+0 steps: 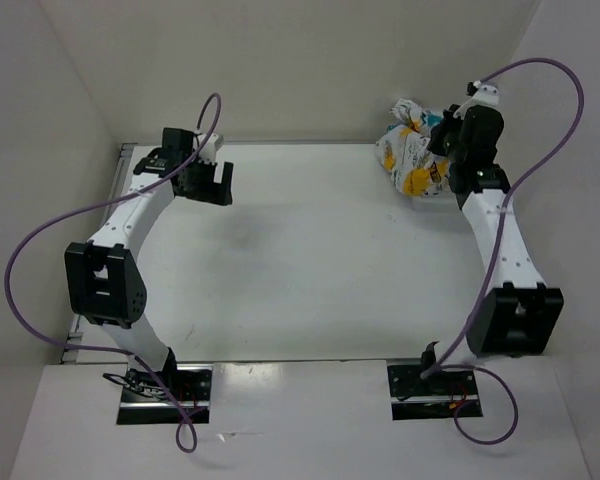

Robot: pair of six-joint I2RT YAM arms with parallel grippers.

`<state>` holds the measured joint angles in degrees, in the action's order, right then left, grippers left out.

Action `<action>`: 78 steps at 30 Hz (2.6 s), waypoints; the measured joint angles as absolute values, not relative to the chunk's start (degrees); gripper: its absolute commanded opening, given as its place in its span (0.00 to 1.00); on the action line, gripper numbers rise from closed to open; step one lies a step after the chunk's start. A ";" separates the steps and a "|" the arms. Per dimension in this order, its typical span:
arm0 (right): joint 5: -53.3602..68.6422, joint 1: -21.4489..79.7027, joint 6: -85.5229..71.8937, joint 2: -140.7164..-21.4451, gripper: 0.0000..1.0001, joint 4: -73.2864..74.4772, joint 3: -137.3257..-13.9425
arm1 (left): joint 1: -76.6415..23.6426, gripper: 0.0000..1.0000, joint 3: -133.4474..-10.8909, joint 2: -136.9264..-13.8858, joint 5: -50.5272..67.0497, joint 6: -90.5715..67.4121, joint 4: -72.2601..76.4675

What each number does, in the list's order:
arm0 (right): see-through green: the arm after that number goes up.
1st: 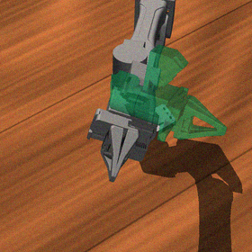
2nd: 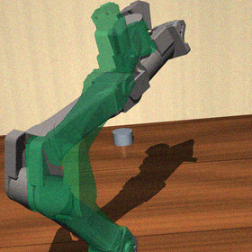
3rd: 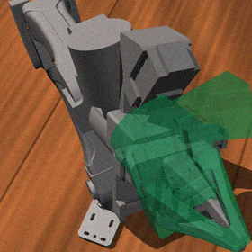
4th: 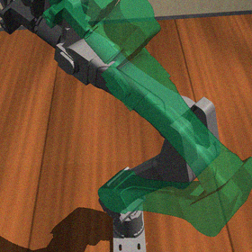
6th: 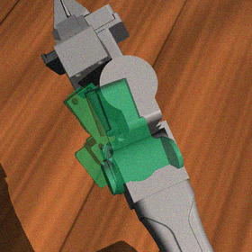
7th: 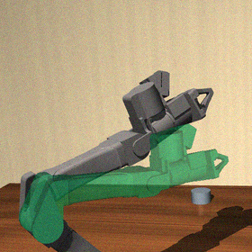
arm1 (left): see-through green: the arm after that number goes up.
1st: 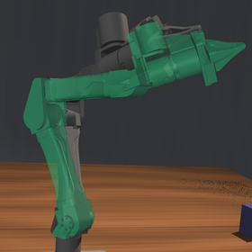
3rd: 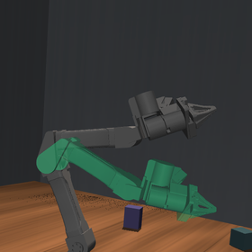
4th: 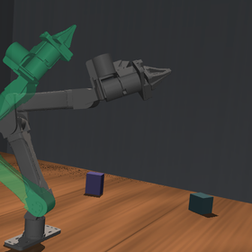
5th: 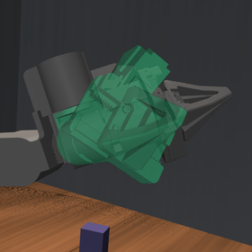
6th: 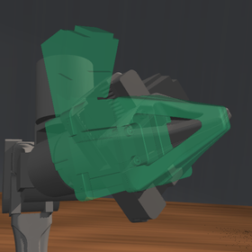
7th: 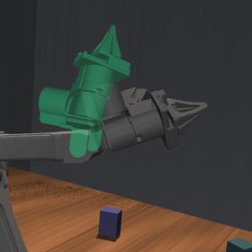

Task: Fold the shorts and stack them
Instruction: Grab the shorts from the pile, then move the shorts to the center of the board

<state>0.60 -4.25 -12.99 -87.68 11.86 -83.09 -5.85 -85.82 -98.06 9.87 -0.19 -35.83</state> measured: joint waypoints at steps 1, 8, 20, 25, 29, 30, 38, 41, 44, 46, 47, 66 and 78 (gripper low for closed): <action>0.43 -2.66 -11.75 -84.51 0.00 9.52 -81.56 | -5.85 1.00 -86.59 -98.06 9.87 -0.19 -35.70; 3.79 8.67 -5.74 -68.71 0.00 -1.91 -82.19 | -5.85 1.00 -90.21 -98.06 8.49 -0.19 -35.55; 11.62 27.29 -8.64 -85.32 0.98 -0.86 -100.79 | -0.34 1.00 -87.15 -87.81 2.04 -0.19 -34.52; 11.68 22.41 -11.31 -97.38 0.98 11.55 -102.85 | 4.19 1.00 -83.74 -82.61 -0.30 -0.21 -34.50; 11.38 15.99 -7.73 -102.61 0.98 20.91 -100.25 | 2.17 1.00 -81.69 -80.88 2.92 -0.19 -38.22; 11.49 15.42 -6.87 -102.28 0.98 22.55 -98.39 | 1.34 1.00 -80.36 -80.29 4.43 -0.21 -39.70; 13.96 18.04 -0.10 -93.60 0.98 26.63 -82.06 | -11.16 1.00 -62.02 -76.82 7.97 -0.19 -50.28; 13.65 18.06 1.58 -94.65 0.98 26.55 -80.07 | -14.41 1.00 -58.65 -76.82 7.77 -0.21 -51.59; 12.86 18.52 3.38 -97.30 0.98 26.22 -80.05 | -17.08 1.00 -55.77 -77.21 5.91 -0.19 -49.34; 12.47 19.84 4.71 -99.98 0.97 26.24 -81.23 | -18.09 0.96 -54.22 -78.65 4.05 -0.19 -47.03; 12.73 20.60 5.02 -101.41 0.97 26.28 -82.24 | -18.17 0.92 -53.78 -79.57 3.33 -0.19 -46.15; 13.93 22.92 -5.80 -121.58 0.73 23.09 -91.57 | -18.13 0.00 -50.70 -86.15 -0.10 -0.16 -38.52; 13.61 21.54 -8.16 -121.47 0.00 21.80 -95.26 | -16.97 0.00 -64.10 -87.05 -7.09 -0.16 -40.21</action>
<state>13.61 21.54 -8.16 -121.47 21.80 -95.26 -16.97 -64.10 -87.05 -7.09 -0.16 -40.21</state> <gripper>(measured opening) 0.011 0.008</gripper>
